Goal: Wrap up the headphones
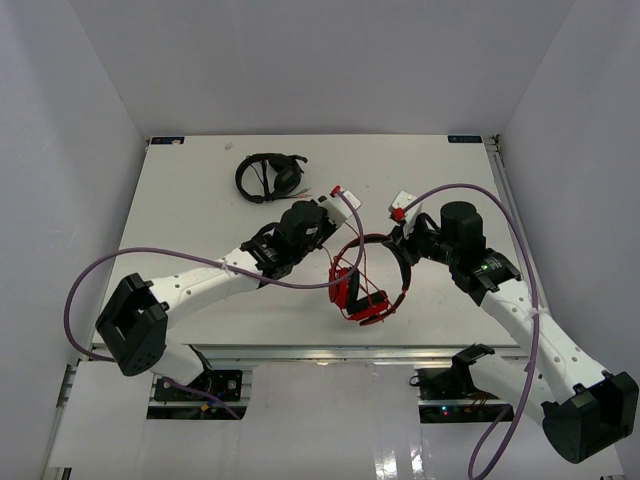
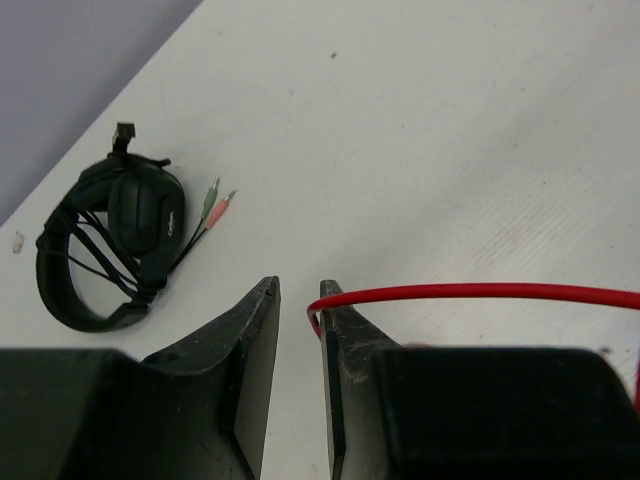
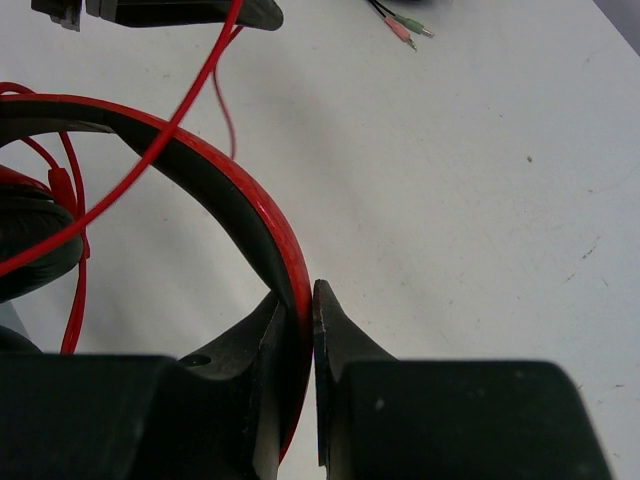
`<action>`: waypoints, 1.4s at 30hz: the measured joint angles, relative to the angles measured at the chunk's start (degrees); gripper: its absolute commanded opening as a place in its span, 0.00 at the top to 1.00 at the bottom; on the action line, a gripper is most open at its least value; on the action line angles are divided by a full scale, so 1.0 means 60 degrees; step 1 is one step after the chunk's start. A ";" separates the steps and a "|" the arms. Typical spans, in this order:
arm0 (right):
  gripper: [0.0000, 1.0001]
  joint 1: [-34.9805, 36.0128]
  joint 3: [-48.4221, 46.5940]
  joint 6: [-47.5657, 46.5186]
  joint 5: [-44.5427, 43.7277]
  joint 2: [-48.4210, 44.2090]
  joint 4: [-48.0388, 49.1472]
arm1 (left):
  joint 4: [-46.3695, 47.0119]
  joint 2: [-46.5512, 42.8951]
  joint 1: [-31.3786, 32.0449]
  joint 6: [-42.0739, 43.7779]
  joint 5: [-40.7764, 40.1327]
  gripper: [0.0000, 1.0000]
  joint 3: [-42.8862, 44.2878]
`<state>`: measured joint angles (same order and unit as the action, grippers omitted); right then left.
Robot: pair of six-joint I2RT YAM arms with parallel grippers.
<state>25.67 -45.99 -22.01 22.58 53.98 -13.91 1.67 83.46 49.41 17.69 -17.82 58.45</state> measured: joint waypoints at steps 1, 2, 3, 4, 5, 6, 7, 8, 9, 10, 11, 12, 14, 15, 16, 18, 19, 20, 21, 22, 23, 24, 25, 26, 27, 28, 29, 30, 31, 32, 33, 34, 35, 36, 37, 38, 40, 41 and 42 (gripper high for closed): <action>0.92 -0.0030 -0.0019 0.0044 0.0060 0.0000 -0.0035 | 0.0024 -0.0111 -0.0072 -0.0101 0.0062 0.68 -0.0212; 0.92 -0.0076 -0.0058 0.0107 0.0106 0.0000 -0.0079 | 0.0043 -0.0238 -0.0137 -0.0210 0.0109 0.69 -0.0418; 0.92 -0.0127 -0.0115 0.0176 0.0147 0.0002 -0.0133 | 0.0079 -0.0367 -0.0191 -0.0324 0.0158 0.69 -0.0619; 0.92 -0.0186 -0.0195 0.0267 0.0184 0.0007 -0.0196 | 0.0129 -0.0499 -0.0233 -0.0439 0.0209 0.70 -0.0806; 0.92 -0.0255 -0.0294 0.0381 0.0218 0.0020 -0.0248 | 0.0180 -0.0642 -0.0271 -0.0556 0.0273 0.70 -0.0973; 0.92 -0.0325 -0.0401 0.0480 0.0247 0.0037 -0.0277 | 0.0248 -0.0786 -0.0316 -0.0692 0.0360 0.70 -0.1133; 0.92 -0.0405 -0.0507 0.0592 0.0280 0.0061 -0.0285 | 0.0361 -0.0908 -0.0347 -0.0835 0.0430 0.70 -0.1271; 0.92 -0.0497 -0.0630 0.0706 0.0326 0.0096 -0.0287 | 0.0509 -0.1029 -0.0366 -0.0980 0.0508 0.70 -0.1433; 0.92 -0.0593 -0.0753 0.0840 0.0366 0.0136 -0.0298 | 0.0624 -0.1125 -0.0377 -0.1105 0.0607 0.70 -0.1572; 0.92 -0.0681 -0.0864 0.0956 0.0409 0.0176 -0.0303 | 0.0783 -0.1201 -0.0385 -0.1263 0.0711 0.70 -0.1728; 0.92 -0.0789 -0.0974 0.1092 0.0505 0.0224 -0.0301 | 0.0945 -0.1244 -0.0388 -0.1424 0.0826 0.70 -0.1883; 0.92 -0.0889 -0.1070 0.1230 0.0617 0.0269 -0.0301 | 0.1095 -0.1265 -0.0390 -0.1581 0.0938 0.70 -0.2031; 0.92 -0.1056 -0.1227 0.1499 0.0852 0.0356 -0.0305 | 0.1366 -0.1264 -0.0391 -0.1875 0.1158 0.70 -0.2311; 0.92 -0.1139 -0.1303 0.1633 0.0971 0.0412 -0.0308 | 0.1498 -0.1258 -0.0395 -0.2016 0.1284 0.70 -0.2443; 0.92 -0.1218 -0.1375 0.1768 0.1088 0.0466 -0.0311 | 0.1643 -0.1248 -0.0398 -0.2152 0.1406 0.71 -0.2566; 0.92 -0.1335 -0.1496 0.2055 0.1320 0.0568 -0.0314 | 0.2028 -0.1193 -0.0408 -0.2394 0.1626 0.71 -0.2741; 0.92 -0.1390 -0.1548 0.2190 0.1413 0.0602 -0.0318 | 0.2274 -0.1168 -0.0418 -0.2567 0.1728 0.72 -0.2838; 0.92 -0.1458 -0.1615 0.2340 0.1521 0.0644 -0.0341 | 0.2520 -0.1149 -0.0432 -0.2718 0.1846 0.73 -0.2936; 0.92 -0.1512 -0.1690 0.2455 0.1605 0.0680 -0.0357 | 0.2731 -0.1137 -0.0449 -0.2853 0.1945 0.75 -0.3030; 0.92 -0.1563 -0.1758 0.2561 0.1676 0.0700 -0.0365 | 0.2953 -0.1121 -0.0475 -0.3000 0.2057 0.76 -0.3120; 0.92 -0.1612 -0.1817 0.2665 0.1737 0.0710 -0.0368 | 0.3185 -0.1101 -0.0507 -0.3152 0.2172 0.77 -0.3207; 0.92 -0.1652 -0.1860 0.2768 0.1778 0.0710 -0.0363 | 0.3431 -0.1070 -0.0542 -0.3297 0.2265 0.79 -0.3291; 0.92 -0.1682 -0.1900 0.2854 0.1808 0.0710 -0.0369 | 0.3669 -0.1031 -0.0574 -0.3435 0.2361 0.80 -0.3373; 0.92 -0.1712 -0.1927 0.2912 0.1828 0.0710 -0.0367 | 0.3831 -0.0995 -0.0605 -0.3542 0.2437 0.81 -0.3433; 0.92 -0.1743 -0.1954 0.2970 0.1848 0.0710 -0.0366 | 0.3993 -0.0958 -0.0636 -0.3649 0.2514 0.82 -0.3494; 0.92 -0.1771 -0.1978 0.3052 0.1859 0.0712 -0.0371 | 0.4177 -0.0920 -0.0657 -0.3775 0.2611 0.83 -0.3560; 0.92 -0.1794 -0.2002 0.3145 0.1864 0.0719 -0.0378 | 0.4395 -0.0873 -0.0672 -0.3909 0.2732 0.84 -0.3636; 0.92 -0.1814 -0.2027 0.3220 0.1875 0.0730 -0.0382 | 0.4623 -0.0819 -0.0690 -0.4031 0.2855 0.85 -0.3717; 0.92 -0.1835 -0.2058 0.3293 0.1880 0.0742 -0.0384 | 0.4832 -0.0758 -0.0700 -0.4150 0.2963 0.86 -0.3789; 0.92 -0.1856 -0.2093 0.3365 0.1878 0.0754 -0.0384 | 0.5022 -0.0691 -0.0702 -0.4264 0.3056 0.87 -0.3852; 0.92 -0.1876 -0.2127 0.3432 0.1878 0.0764 -0.0382 | 0.5219 -0.0621 -0.0704 -0.4374 0.3137 0.88 -0.3917; 0.92 -0.1892 -0.2162 0.3494 0.1881 0.0770 -0.0381 | 0.5422 -0.0553 -0.0707 -0.4468 0.3199 0.89 -0.3987; 0.92 -0.1904 -0.2201 0.3556 0.1881 0.0772 -0.0383 | 0.5618 -0.0496 -0.0707 -0.4547 0.3256 0.90 -0.4058; 0.92 -0.1908 -0.2235 0.3604 0.1877 0.0772 -0.0387 | 0.5773 -0.0452 -0.0713 -0.4620 0.3310 0.91 -0.4127; 0.92 -0.1909 -0.2267 0.3648 0.1877 0.0772 -0.0384 | 0.5948 -0.0412 -0.0717 -0.4692 0.3361 0.93 -0.4203; 0.92 -0.1911 -0.2303 0.3679 0.1877 0.0772 -0.0384 | 0.6091 -0.0380 -0.0723 -0.4752 0.3409 0.95 -0.4266; 0.92 -0.1912 -0.2364 0.3757 0.1876 0.0776 -0.0386 | 0.6323 -0.0353 -0.0745 -0.4875 0.3527 0.98 -0.4368; 0.92 -0.1914 -0.2380 0.3804 0.1872 0.0776 -0.0380 | 0.6431 -0.0353 -0.0755 -0.4950 0.3597 0.99 -0.4403; 0.92 -0.1926 -0.2386 0.3849 0.1866 0.0778 -0.0382 | 0.6570 -0.0351 -0.0763 -0.5020 0.3653 1.00 -0.4430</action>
<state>14.12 -60.31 1.09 33.78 58.64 -16.20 41.09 81.35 44.83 -12.43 4.10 31.86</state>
